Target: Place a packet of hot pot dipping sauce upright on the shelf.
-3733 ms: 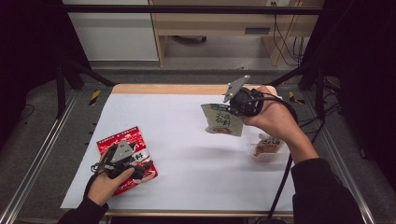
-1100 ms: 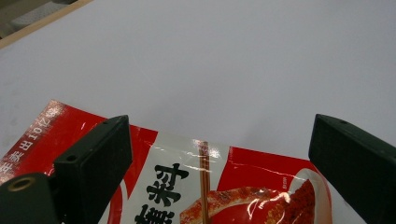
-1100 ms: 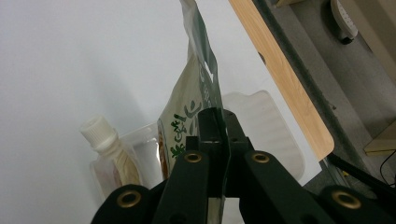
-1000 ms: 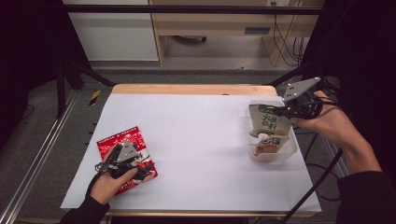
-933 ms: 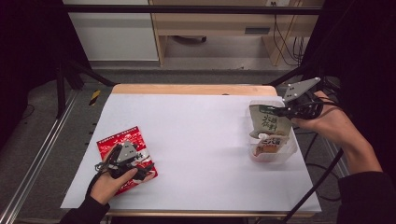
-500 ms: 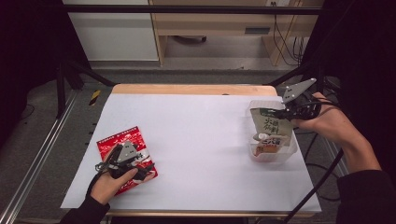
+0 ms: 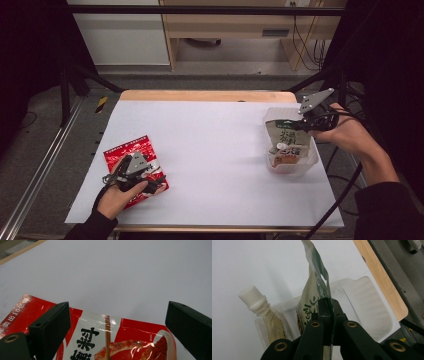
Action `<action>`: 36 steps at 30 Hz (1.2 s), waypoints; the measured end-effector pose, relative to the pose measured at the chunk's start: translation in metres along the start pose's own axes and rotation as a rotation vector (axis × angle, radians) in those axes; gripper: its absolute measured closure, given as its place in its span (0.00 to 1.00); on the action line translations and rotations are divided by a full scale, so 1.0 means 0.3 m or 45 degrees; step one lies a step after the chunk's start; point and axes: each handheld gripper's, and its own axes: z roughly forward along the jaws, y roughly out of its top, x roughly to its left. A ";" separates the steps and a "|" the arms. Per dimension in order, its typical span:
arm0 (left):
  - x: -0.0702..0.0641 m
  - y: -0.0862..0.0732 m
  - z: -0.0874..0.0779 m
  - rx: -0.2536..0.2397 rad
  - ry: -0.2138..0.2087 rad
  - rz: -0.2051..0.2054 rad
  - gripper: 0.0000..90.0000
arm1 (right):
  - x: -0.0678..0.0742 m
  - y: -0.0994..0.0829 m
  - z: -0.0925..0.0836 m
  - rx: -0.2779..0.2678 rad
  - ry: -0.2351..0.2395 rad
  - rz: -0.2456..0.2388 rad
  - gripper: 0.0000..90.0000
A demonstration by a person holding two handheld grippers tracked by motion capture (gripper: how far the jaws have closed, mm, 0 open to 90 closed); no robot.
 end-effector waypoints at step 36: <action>0.016 -0.005 -0.011 -0.011 0.012 -0.026 0.07 | 0.134 0.078 -0.068 -0.173 -0.250 0.153 0.26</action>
